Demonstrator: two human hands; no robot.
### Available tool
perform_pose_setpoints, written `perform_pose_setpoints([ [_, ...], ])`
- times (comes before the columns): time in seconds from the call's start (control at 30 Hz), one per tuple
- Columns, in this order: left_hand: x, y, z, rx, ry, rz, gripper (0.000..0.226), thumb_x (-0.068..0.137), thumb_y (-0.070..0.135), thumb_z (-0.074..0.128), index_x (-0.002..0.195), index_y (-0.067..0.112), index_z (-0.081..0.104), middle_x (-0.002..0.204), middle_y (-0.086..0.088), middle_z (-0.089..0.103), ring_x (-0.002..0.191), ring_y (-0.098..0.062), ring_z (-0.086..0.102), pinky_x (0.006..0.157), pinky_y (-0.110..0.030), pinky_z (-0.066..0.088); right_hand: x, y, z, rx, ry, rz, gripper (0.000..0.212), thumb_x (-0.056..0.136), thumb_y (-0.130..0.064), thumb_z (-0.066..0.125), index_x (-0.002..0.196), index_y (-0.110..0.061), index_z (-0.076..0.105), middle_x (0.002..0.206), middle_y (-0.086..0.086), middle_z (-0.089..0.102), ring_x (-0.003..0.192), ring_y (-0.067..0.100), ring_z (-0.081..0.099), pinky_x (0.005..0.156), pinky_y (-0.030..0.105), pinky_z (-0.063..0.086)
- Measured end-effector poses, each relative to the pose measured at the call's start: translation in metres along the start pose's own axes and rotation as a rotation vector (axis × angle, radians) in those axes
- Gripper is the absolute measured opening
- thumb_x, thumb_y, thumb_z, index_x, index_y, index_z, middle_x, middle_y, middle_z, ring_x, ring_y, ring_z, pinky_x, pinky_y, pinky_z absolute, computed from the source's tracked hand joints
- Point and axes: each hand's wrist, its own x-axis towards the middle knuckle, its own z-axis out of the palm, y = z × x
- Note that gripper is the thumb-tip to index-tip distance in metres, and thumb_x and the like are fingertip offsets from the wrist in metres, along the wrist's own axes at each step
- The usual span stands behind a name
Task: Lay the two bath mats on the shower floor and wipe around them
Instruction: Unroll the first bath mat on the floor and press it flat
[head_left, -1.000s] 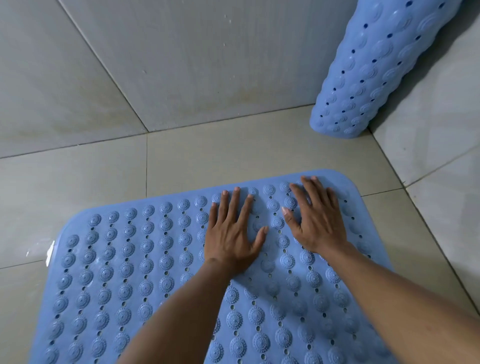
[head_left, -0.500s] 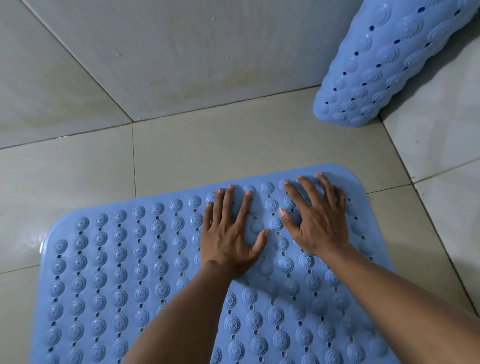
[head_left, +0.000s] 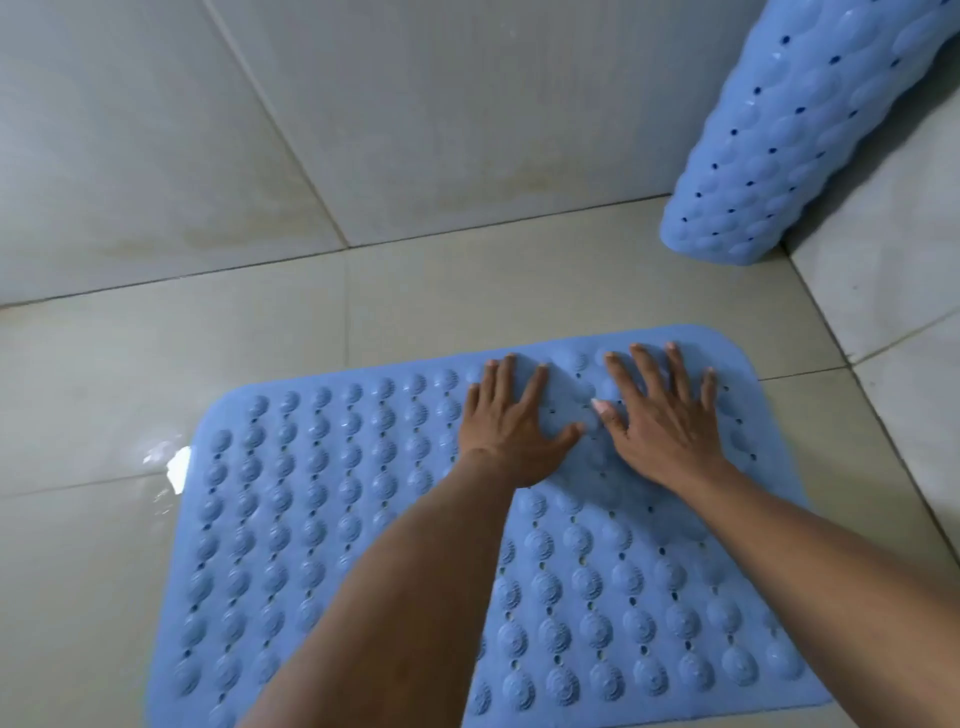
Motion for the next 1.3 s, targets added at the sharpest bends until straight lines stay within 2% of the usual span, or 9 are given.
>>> perform_pose_setpoints([
  [0.07,-0.016,-0.007,0.0,-0.045,-0.029,0.01,0.088,0.093,0.078,0.031,0.163,0.035,-0.001,0.171,-0.002,-0.017,0.157,-0.024,-0.016,0.127,-0.045,-0.004,-0.008,-0.014,0.001,0.036,0.029,0.029,0.071,0.094,-0.06,0.021,0.158,-0.029,0.026,0.167,0.004,0.021,0.156,0.032,0.005,0.117,0.071,0.008],
  [0.17,-0.055,-0.044,0.001,-0.043,0.011,0.011,0.084,0.097,0.072,0.03,0.162,0.034,-0.006,0.17,-0.001,-0.018,0.156,-0.024,-0.018,0.127,-0.045,-0.005,-0.029,-0.048,-0.002,0.09,0.016,-0.008,0.067,0.099,-0.053,0.026,0.159,-0.025,0.023,0.169,0.002,0.016,0.156,0.027,0.003,0.12,0.064,0.006],
  [0.27,-0.089,-0.107,-0.007,-0.025,0.05,-0.105,0.082,0.099,0.067,0.032,0.163,0.03,-0.004,0.171,-0.001,-0.015,0.157,-0.025,-0.014,0.127,-0.046,-0.001,-0.039,-0.097,-0.008,0.108,-0.072,-0.119,0.066,0.102,-0.05,0.033,0.161,-0.027,0.016,0.17,-0.002,0.009,0.156,0.022,-0.001,0.123,0.058,0.005],
  [0.4,-0.106,-0.182,-0.024,-0.082,0.137,-0.297,0.078,0.101,0.062,0.03,0.163,0.026,-0.001,0.171,-0.002,-0.011,0.157,-0.027,-0.011,0.127,-0.045,0.001,-0.036,-0.176,-0.011,0.159,-0.099,-0.229,0.065,0.102,-0.049,0.036,0.16,-0.026,0.019,0.169,-0.002,0.012,0.156,0.022,0.002,0.123,0.055,0.008],
  [0.53,-0.108,-0.233,-0.021,-0.026,0.207,-0.26,0.073,0.103,0.056,0.033,0.164,0.024,0.008,0.172,-0.002,-0.003,0.158,-0.025,-0.009,0.127,-0.043,0.0,-0.023,-0.241,-0.003,0.186,-0.086,-0.319,0.064,0.102,-0.049,0.036,0.159,-0.024,0.021,0.168,-0.002,0.014,0.156,0.022,0.003,0.124,0.054,0.006],
  [0.63,-0.095,-0.259,-0.012,-0.024,0.277,-0.192,0.071,0.103,0.051,0.036,0.163,0.021,0.014,0.172,-0.002,0.006,0.158,-0.026,-0.003,0.126,-0.044,0.002,-0.005,-0.269,0.015,0.181,-0.077,-0.288,0.064,0.102,-0.048,0.035,0.159,-0.022,0.023,0.168,0.001,0.017,0.156,0.024,0.004,0.124,0.055,0.005],
  [0.77,-0.076,-0.273,0.002,-0.032,0.353,-0.141,0.074,0.098,0.055,0.032,0.163,0.023,0.017,0.171,0.0,0.012,0.158,-0.023,0.002,0.127,-0.044,0.005,0.004,-0.284,0.039,0.138,0.066,-0.226,0.063,0.096,-0.047,0.038,0.153,-0.019,0.038,0.162,0.005,0.033,0.153,0.029,0.02,0.122,0.059,0.014],
  [0.87,-0.072,-0.277,0.008,-0.028,0.387,-0.162,0.075,0.097,0.058,0.032,0.163,0.026,0.016,0.171,0.004,0.012,0.158,-0.021,0.003,0.126,-0.042,0.005,0.004,-0.286,0.047,0.095,0.145,-0.211,0.06,0.094,-0.043,0.045,0.15,-0.022,0.043,0.159,0.006,0.037,0.151,0.03,0.025,0.121,0.057,0.015],
  [1.3,-0.072,-0.277,0.004,-0.077,0.327,-0.187,0.08,0.089,0.052,0.04,0.162,0.03,0.019,0.171,0.008,0.011,0.158,-0.019,0.002,0.126,-0.044,0.008,0.006,-0.285,0.047,0.085,0.167,-0.23,0.055,0.095,-0.041,0.047,0.148,-0.027,0.049,0.159,0.005,0.04,0.152,0.032,0.025,0.119,0.062,0.017],
])
